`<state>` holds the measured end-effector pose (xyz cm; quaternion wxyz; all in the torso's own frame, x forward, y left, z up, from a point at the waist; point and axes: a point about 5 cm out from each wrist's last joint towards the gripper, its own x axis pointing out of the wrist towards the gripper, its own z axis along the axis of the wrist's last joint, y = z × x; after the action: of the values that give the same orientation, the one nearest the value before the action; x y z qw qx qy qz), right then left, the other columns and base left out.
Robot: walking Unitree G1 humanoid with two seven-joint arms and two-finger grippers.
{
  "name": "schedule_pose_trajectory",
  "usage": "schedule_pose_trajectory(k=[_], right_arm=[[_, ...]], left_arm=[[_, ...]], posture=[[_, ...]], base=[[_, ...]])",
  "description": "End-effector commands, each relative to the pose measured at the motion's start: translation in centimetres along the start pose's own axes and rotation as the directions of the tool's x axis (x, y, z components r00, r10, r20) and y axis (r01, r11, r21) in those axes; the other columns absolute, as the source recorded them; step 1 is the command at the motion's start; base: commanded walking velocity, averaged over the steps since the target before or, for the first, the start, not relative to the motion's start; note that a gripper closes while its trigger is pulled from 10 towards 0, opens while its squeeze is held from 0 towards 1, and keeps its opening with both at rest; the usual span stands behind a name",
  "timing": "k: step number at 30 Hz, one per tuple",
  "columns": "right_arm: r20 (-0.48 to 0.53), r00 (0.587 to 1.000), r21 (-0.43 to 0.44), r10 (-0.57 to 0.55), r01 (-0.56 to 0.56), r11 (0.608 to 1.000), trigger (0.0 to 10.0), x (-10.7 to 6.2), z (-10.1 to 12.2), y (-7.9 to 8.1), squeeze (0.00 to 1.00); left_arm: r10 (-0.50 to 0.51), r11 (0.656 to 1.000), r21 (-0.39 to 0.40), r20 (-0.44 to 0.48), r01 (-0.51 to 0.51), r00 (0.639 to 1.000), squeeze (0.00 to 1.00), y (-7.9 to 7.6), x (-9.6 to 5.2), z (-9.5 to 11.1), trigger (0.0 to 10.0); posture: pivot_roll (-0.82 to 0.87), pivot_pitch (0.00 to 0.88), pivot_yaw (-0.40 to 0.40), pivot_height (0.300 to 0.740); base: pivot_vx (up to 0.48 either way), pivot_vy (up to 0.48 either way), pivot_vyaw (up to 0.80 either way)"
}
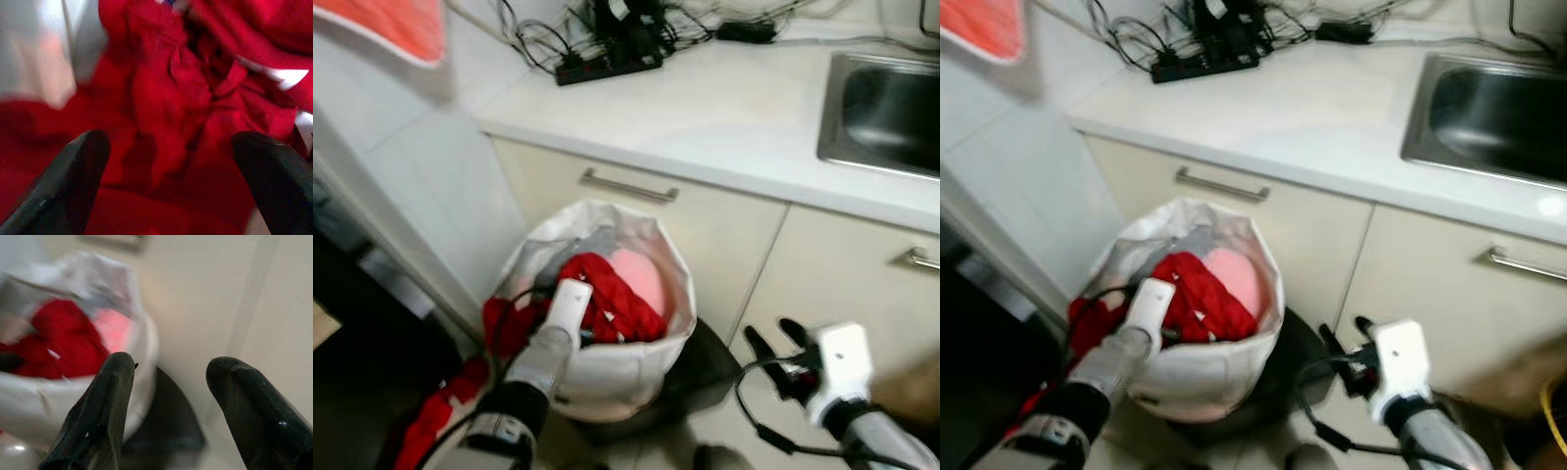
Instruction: Clothes washing
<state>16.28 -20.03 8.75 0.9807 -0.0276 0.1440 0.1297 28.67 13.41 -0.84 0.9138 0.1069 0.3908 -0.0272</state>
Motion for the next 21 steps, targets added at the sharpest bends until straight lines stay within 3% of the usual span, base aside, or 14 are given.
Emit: schedule_pose_trajectory(k=[1,3,4,5,6,12,16,21], right_arm=[[0.007,1.0,0.007,-0.007,0.007,1.0,10.0,-0.7,0.7,0.0,0.0],[0.001,1.0,0.005,-0.007,0.007,1.0,10.0,-1.0,0.7,0.1,0.0],[0.001,1.0,0.003,-0.008,0.008,1.0,10.0,-1.2,1.1,0.2,0.0],[0.001,1.0,0.003,-0.008,0.008,1.0,10.0,-1.2,1.1,0.2,0.0],[0.005,1.0,0.005,-0.013,0.013,1.0,10.0,-1.2,1.6,0.3,0.0],[0.012,1.0,0.008,-0.006,0.006,1.0,10.0,-1.2,2.3,0.8,0.0],[0.026,0.999,0.003,0.033,-0.033,0.999,10.0,-1.0,2.9,1.7,0.0],[0.016,0.999,0.0,0.031,-0.031,1.0,10.0,-1.2,3.0,1.7,0.0]], left_arm=[[-0.055,0.99,-0.13,-0.027,0.051,0.998,0.0,-1.0,0.2,-0.1,10.0],[-0.08,0.983,-0.17,-0.039,0.072,0.996,0.0,-1.4,0.2,-0.2,10.0],[-0.136,0.944,-0.309,-0.036,0.118,0.99,0.0,-2.5,0.3,0.2,10.0],[-0.136,0.944,-0.309,-0.036,0.118,0.99,0.0,-2.5,0.3,0.2,10.0],[-0.16,0.916,-0.375,-0.018,0.142,0.987,0.0,-3.1,0.3,0.9,10.0],[-0.116,0.939,-0.321,0.029,0.119,0.993,0.0,-3.3,0.4,2.2,10.0],[-0.03,0.977,-0.207,0.063,0.043,0.998,0.0,-2.7,0.6,2.2,10.0],[0.059,0.994,-0.096,0.12,-0.047,0.991,0.0,-1.4,0.6,2.8,10.0]], posture=[[-0.36,0.185,0.101,0.74],[-0.37,0.186,0.1,0.74],[-0.39,0.188,0.094,0.74],[-0.39,0.188,0.094,0.74],[-0.4,0.188,0.09,0.74],[-0.41,0.196,0.077,0.74],[-0.42,0.199,0.074,0.74],[-0.42,0.204,0.076,0.74]], base=[[0.0,0.0,0.0],[0.0,0.0,0.0],[0.0,0.0,0.0],[0.0,0.0,0.0],[0.0,0.0,0.0],[0.0,0.0,0.0],[0.0,0.0,0.0],[0.0,0.0,0.0]])
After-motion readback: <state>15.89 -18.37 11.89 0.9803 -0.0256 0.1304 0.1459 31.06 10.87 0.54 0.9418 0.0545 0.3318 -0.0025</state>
